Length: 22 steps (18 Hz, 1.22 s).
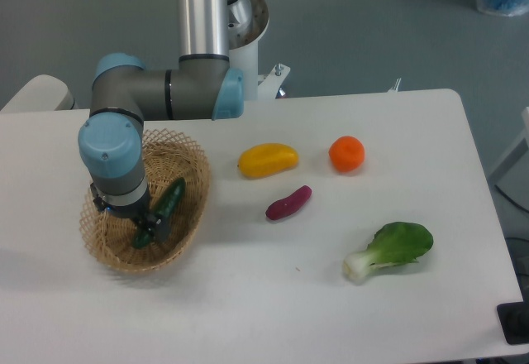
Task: Place the cucumber in the basket
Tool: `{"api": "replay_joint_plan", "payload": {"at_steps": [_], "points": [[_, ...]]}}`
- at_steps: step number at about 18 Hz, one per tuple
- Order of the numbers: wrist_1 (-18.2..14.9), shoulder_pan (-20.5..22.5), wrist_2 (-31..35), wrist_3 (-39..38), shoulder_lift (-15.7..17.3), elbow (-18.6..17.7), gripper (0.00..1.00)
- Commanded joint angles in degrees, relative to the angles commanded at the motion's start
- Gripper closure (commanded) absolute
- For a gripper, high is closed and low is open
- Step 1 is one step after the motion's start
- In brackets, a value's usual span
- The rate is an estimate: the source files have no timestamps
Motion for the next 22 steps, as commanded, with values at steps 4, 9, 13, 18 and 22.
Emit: {"api": "replay_joint_plan", "payload": {"at_steps": [4,9,13,18,22], "points": [[0.1,2.7,0.6,1.0,-0.6,2.0,0.00],[0.0,7.1,0.6,10.4,-0.8,2.5,0.00],[-0.1,12.1,0.6,17.0,-1.4,3.5,0.00],[-2.7,17.0,0.7,27.8,-4.7,9.2,0.00],[-5.6,19.2,1.1,34.0,-7.6,13.6,0.00]]}}
